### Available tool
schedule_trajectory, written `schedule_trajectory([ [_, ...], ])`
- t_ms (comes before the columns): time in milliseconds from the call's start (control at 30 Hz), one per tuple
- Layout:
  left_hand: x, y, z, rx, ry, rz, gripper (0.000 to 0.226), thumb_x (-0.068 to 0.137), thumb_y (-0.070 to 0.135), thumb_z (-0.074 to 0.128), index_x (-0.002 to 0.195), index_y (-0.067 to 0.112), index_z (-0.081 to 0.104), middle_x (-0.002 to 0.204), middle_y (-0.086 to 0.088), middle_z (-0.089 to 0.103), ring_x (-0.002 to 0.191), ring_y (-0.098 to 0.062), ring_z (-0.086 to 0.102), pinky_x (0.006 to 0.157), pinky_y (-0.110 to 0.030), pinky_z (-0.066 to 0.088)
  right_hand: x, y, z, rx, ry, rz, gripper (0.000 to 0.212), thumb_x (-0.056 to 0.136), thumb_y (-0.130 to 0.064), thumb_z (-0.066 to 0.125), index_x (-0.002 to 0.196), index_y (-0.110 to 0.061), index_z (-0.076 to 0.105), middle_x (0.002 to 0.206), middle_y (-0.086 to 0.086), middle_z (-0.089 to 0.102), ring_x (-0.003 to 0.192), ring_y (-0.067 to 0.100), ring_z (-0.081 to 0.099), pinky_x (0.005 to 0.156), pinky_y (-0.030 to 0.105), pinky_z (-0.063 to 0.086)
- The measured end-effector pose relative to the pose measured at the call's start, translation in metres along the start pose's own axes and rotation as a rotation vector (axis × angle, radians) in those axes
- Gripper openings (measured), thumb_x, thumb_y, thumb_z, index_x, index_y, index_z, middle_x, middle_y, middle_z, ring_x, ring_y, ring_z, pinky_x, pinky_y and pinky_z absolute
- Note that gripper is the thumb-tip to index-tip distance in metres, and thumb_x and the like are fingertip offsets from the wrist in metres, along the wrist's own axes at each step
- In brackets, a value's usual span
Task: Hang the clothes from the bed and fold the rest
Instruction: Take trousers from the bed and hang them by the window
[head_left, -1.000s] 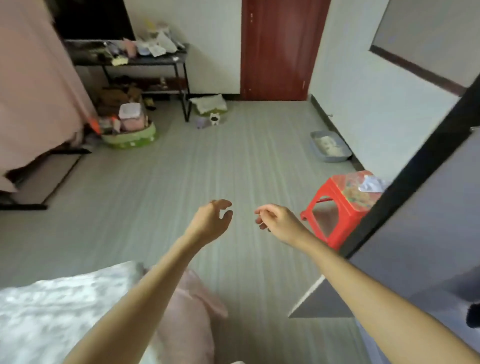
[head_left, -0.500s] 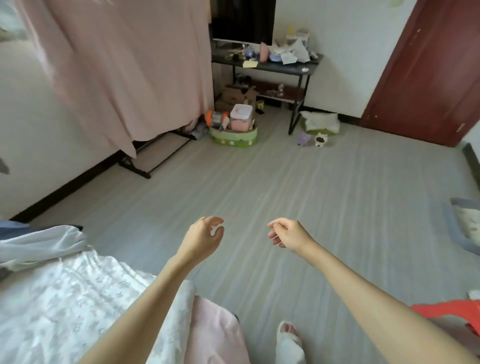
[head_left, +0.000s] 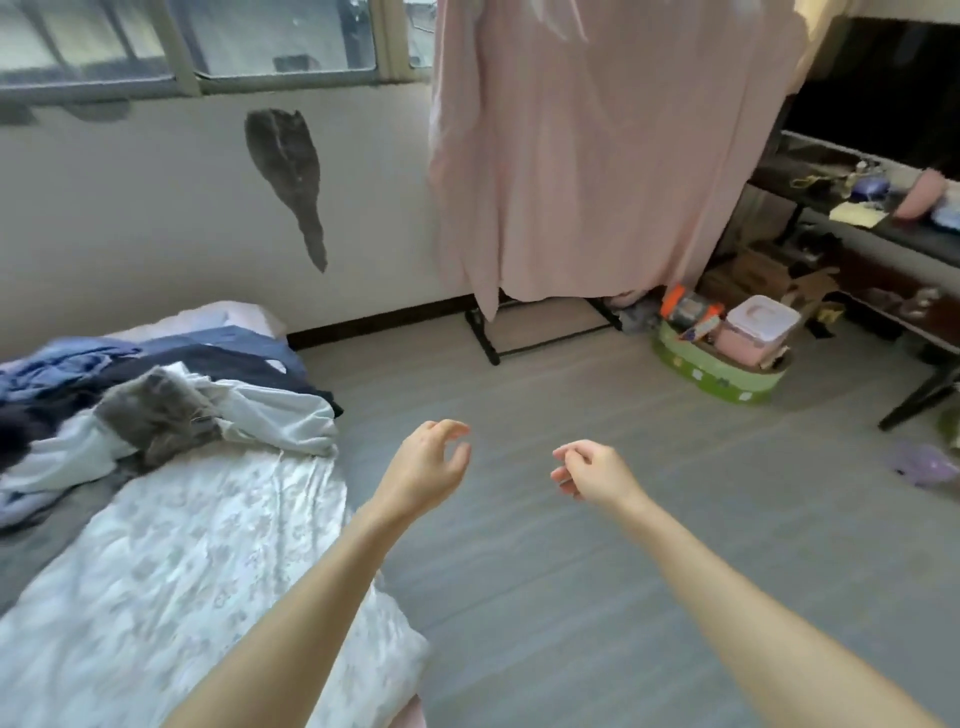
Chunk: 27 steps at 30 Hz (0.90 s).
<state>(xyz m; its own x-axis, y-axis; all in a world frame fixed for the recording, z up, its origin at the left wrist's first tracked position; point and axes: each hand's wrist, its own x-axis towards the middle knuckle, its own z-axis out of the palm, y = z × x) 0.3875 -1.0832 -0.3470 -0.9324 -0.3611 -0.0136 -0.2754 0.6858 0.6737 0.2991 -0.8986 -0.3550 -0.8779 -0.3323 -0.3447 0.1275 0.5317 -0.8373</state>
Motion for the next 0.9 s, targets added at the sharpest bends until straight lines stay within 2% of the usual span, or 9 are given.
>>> schedule_trajectory([
  [100, 0.027, -0.040, -0.033, 0.006, 0.094, -0.135, 0.028, 0.091, 0.018, 0.054, 0.117, 0.011, 0.060, 0.116, -0.007, 0.060, 0.107, -0.020, 0.057, 0.095, -0.029, 0.041, 0.039, -0.042, 0.036, -0.050, -0.143, -0.074, 0.029, 0.097, -0.003, 0.033, 0.110, 0.002, 0.058, 0.089, 0.017, 0.063, 0.060, 0.012, 0.053, 0.048, 0.009, 0.039],
  [233, 0.084, -0.104, -0.079, -0.006, 0.218, -0.275, 0.029, 0.091, 0.016, 0.053, 0.118, 0.009, 0.060, 0.117, -0.008, 0.061, 0.107, -0.021, 0.058, 0.094, -0.026, 0.039, 0.115, -0.105, 0.089, -0.112, -0.270, -0.174, 0.029, 0.097, -0.006, 0.033, 0.109, -0.002, 0.058, 0.089, 0.010, 0.062, 0.071, 0.020, 0.056, 0.060, 0.018, 0.042],
  [367, 0.141, -0.166, -0.122, -0.022, 0.303, -0.370, 0.027, 0.091, 0.013, 0.051, 0.116, 0.006, 0.061, 0.118, -0.009, 0.062, 0.109, -0.022, 0.056, 0.092, -0.025, 0.038, 0.194, -0.169, 0.152, -0.205, -0.346, -0.237, 0.030, 0.096, -0.007, 0.032, 0.109, -0.005, 0.058, 0.089, 0.009, 0.063, 0.075, 0.020, 0.058, 0.073, 0.026, 0.044],
  [500, 0.175, -0.228, -0.167, -0.020, 0.390, -0.534, 0.029, 0.090, 0.015, 0.051, 0.117, 0.010, 0.061, 0.117, -0.009, 0.062, 0.106, -0.024, 0.058, 0.092, -0.029, 0.042, 0.252, -0.221, 0.223, -0.296, -0.477, -0.317, 0.031, 0.095, -0.007, 0.031, 0.109, -0.007, 0.058, 0.088, 0.007, 0.064, 0.076, 0.020, 0.060, 0.071, 0.025, 0.044],
  [667, 0.191, -0.298, -0.200, -0.027, 0.424, -0.721, 0.034, 0.092, 0.017, 0.047, 0.124, 0.011, 0.055, 0.121, -0.010, 0.057, 0.109, -0.024, 0.056, 0.094, -0.032, 0.043, 0.303, -0.254, 0.308, -0.354, -0.616, -0.336, 0.031, 0.091, -0.005, 0.032, 0.104, -0.008, 0.060, 0.083, 0.006, 0.064, 0.068, 0.019, 0.058, 0.055, 0.015, 0.043],
  [833, 0.215, -0.377, -0.214, -0.132, 0.500, -0.910, 0.037, 0.092, 0.018, 0.048, 0.128, 0.011, 0.051, 0.125, -0.010, 0.054, 0.114, -0.021, 0.053, 0.095, -0.030, 0.041, 0.352, -0.279, 0.409, -0.450, -0.782, -0.393, 0.028, 0.088, -0.008, 0.034, 0.096, -0.019, 0.059, 0.081, 0.001, 0.067, 0.069, 0.016, 0.060, 0.069, 0.029, 0.048],
  [900, 0.232, -0.407, -0.220, -0.170, 0.532, -0.966, 0.038, 0.093, 0.018, 0.048, 0.130, 0.011, 0.048, 0.128, -0.010, 0.053, 0.116, -0.021, 0.052, 0.096, -0.029, 0.040, 0.373, -0.285, 0.445, -0.463, -0.837, -0.417, 0.027, 0.088, -0.010, 0.034, 0.093, -0.023, 0.058, 0.078, -0.004, 0.066, 0.068, 0.013, 0.061, 0.067, 0.028, 0.048],
])
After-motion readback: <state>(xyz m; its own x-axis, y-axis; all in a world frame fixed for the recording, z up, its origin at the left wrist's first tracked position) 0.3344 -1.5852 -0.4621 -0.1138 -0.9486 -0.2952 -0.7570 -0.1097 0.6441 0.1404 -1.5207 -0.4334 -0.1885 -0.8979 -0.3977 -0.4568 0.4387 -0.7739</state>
